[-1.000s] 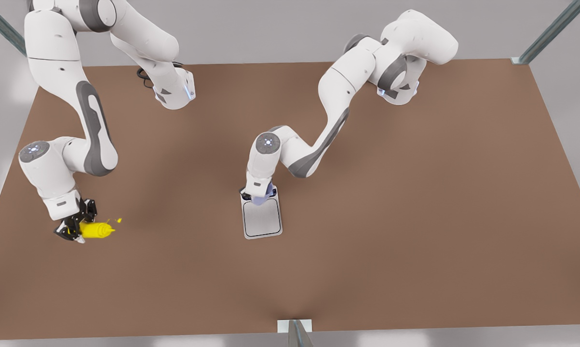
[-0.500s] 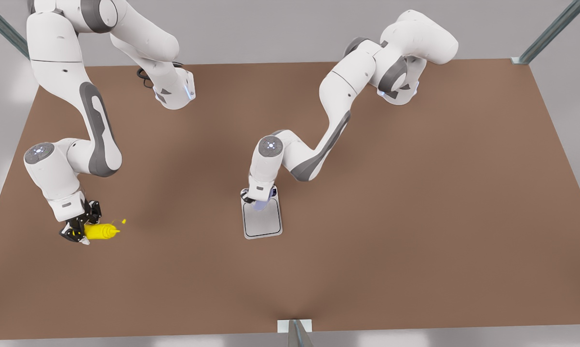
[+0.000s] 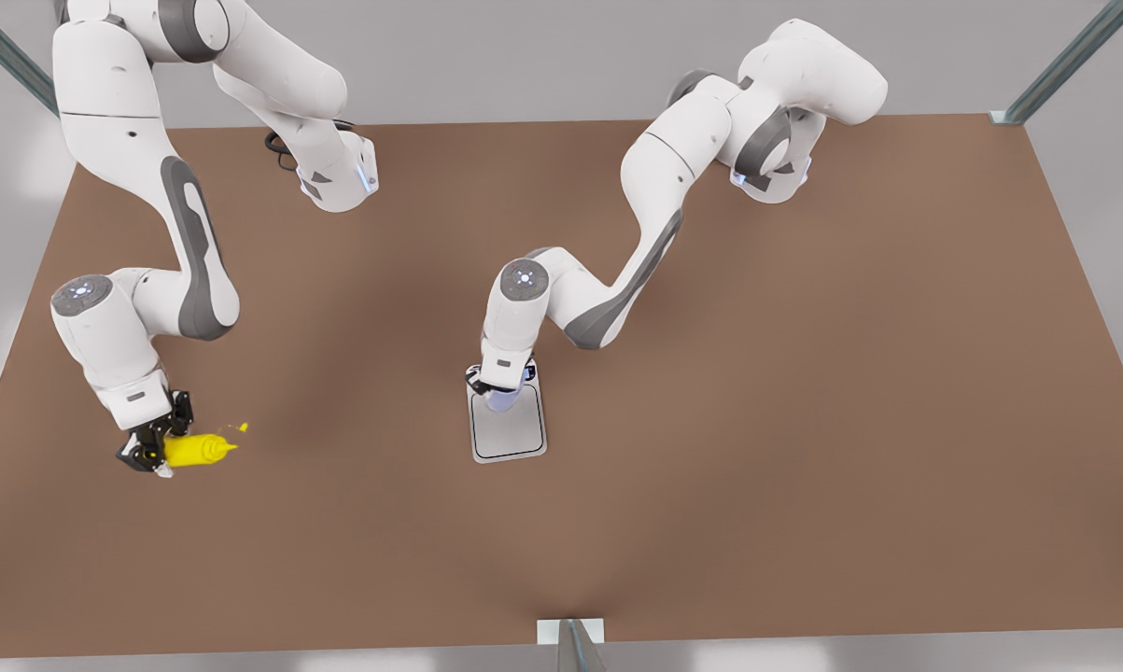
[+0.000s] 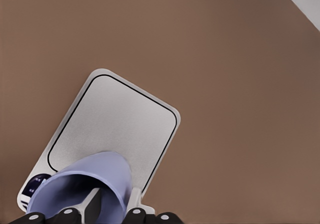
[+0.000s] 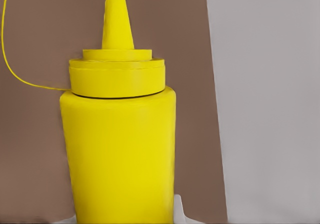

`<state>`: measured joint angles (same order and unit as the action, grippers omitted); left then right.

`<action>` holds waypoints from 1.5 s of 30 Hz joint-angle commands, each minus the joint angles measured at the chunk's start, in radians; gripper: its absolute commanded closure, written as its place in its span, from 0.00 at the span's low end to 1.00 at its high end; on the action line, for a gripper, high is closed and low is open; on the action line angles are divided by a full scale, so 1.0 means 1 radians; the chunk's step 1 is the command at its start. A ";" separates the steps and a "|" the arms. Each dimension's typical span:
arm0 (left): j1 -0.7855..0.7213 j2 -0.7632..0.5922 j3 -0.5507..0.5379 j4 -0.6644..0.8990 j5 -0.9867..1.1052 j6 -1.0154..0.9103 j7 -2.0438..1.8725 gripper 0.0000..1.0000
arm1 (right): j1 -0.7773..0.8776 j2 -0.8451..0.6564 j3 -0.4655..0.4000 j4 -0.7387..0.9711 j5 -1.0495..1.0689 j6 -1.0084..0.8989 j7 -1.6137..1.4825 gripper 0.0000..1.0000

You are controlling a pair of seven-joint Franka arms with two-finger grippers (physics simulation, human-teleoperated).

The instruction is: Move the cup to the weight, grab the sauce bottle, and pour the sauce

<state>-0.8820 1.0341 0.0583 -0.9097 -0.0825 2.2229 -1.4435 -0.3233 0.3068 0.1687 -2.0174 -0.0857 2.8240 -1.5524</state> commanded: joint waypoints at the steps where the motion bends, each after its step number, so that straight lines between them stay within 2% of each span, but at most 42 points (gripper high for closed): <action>1: 0.000 -0.003 0.000 0.000 0.000 -0.002 0.000 0.53 | 0.000 -0.002 0.000 0.000 0.000 0.000 0.002 0.41; 11: 0.011 -0.025 -0.003 0.037 -0.008 -0.077 0.000 0.53 | -0.007 -0.015 -0.002 0.006 -0.005 -0.001 -0.006 0.41; 13: 0.057 -0.084 -0.014 0.037 -0.010 -0.160 0.012 0.53 | -0.002 -0.014 -0.002 0.020 -0.058 -0.001 -0.002 0.41; 15: 0.152 -0.181 -0.006 0.014 -0.028 -0.304 0.116 0.53 | 0.029 -0.012 -0.002 0.035 -0.247 -0.001 0.106 0.41; 16: 0.268 -0.319 0.000 -0.161 -0.065 -0.356 0.254 0.52 | 0.061 -0.014 -0.002 0.037 -0.374 -0.005 0.224 0.41; 17: 0.342 -0.410 0.034 -0.284 -0.079 -0.350 0.368 0.50 | 0.096 -0.015 -0.002 0.045 -0.425 -0.015 0.278 0.41; 18: 0.374 -0.482 0.144 -0.391 -0.112 -0.359 0.540 0.41 | 0.139 -0.021 -0.003 0.046 -0.427 -0.018 0.282 0.41; 19: 0.373 -0.516 0.311 -0.485 -0.184 -0.364 0.753 0.27 | 0.187 -0.023 -0.008 0.051 -0.430 -0.021 0.284 0.41; 20: 0.373 -0.519 0.431 -0.521 -0.218 -0.388 0.920 0.19 | 0.222 -0.026 -0.011 0.060 -0.436 -0.054 0.301 0.41; 21: 0.420 -0.557 0.517 -0.598 -0.264 -0.390 1.095 0.16 | 0.276 -0.034 -0.011 0.063 -0.444 -0.087 0.337 0.41; 22: 0.517 -0.614 0.505 -0.687 -0.258 -0.367 1.259 0.14 | 0.322 -0.034 -0.011 0.074 -0.509 -0.132 0.434 0.41; 23: 0.618 -0.684 0.431 -0.768 -0.249 -0.324 1.367 0.10 | 0.343 -0.026 -0.009 0.098 -0.615 -0.178 0.535 0.41; 25: 0.788 -0.815 0.192 -0.848 -0.047 -0.316 1.494 0.00 | 0.461 -0.021 -0.008 0.126 -0.709 -0.299 0.704 0.41; 27: 0.836 -0.847 0.095 -0.873 -0.028 -0.316 1.555 0.00 | 0.549 -0.018 -0.006 0.132 -0.853 -0.420 0.882 0.41; 28: 0.838 -0.873 0.052 -0.888 -0.019 -0.318 1.552 0.00 | 0.578 -0.015 -0.003 0.134 -0.855 -0.451 0.884 0.41; 33: 0.845 -0.951 0.054 -0.930 -0.017 -0.287 1.496 0.00 | 0.681 -0.015 0.018 0.106 -0.852 -0.561 0.873 0.41; 35: 0.844 -0.922 0.052 -0.859 -0.016 -0.353 1.460 0.00 | 0.681 0.002 0.078 0.095 -0.845 -0.635 0.870 0.41; 37: 0.844 -0.902 0.052 -0.841 -0.016 -0.356 1.459 0.00 | 0.681 0.012 0.092 0.095 -0.841 -0.643 0.870 0.41; 45: 0.816 -0.888 0.046 -0.845 -0.016 -0.379 1.416 0.00 | 0.679 0.048 0.092 0.100 -0.841 -0.670 0.868 0.41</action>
<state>-0.0656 0.1458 0.1043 -1.7535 -0.0989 1.8438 -0.0276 0.3558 0.3557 0.2608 -1.9161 -0.9258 2.1537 -0.6845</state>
